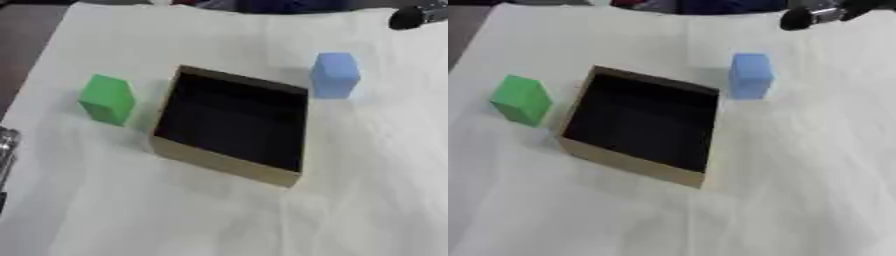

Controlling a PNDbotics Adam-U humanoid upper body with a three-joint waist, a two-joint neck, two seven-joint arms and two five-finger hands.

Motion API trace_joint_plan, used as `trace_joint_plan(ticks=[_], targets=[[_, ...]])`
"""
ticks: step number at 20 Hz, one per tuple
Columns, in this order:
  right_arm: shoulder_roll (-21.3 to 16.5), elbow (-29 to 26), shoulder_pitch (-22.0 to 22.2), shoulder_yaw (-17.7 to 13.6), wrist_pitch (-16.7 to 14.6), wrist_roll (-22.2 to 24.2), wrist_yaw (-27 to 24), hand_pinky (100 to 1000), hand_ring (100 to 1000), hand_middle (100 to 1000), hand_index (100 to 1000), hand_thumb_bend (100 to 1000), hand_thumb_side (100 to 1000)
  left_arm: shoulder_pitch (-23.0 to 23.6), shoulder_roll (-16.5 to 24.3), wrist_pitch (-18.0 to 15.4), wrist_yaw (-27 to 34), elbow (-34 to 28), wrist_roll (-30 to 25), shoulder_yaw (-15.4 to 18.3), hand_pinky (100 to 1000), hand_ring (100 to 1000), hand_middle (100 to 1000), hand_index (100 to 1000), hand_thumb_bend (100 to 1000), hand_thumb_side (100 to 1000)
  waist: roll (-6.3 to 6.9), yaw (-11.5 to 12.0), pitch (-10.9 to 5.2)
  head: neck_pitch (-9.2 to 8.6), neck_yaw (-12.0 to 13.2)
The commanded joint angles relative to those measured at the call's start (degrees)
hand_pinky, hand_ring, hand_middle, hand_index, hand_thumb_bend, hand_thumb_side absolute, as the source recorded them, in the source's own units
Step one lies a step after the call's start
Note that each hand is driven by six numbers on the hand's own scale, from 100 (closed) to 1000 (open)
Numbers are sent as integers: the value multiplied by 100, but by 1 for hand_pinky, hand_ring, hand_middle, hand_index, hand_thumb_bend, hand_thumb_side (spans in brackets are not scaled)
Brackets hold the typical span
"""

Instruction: Pick up objects on the table and place them in the box.

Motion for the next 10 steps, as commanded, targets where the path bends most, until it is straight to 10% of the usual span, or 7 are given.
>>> trace_joint_plan(ticks=[1,10], targets=[[111,239,-215,27,-134,-169,199,1000,1000,1000,1000,737,991,-70,103,-4,16,-89,-39,-1,754,747,719,797,157,1000,11,21,-158,-60,-55],[472,787,-345,52,-554,-87,805,1000,1000,931,991,837,863,-109,76,17,38,-89,-65,-14,754,748,719,797,156,1000,3,71,-146,-85,-112]])
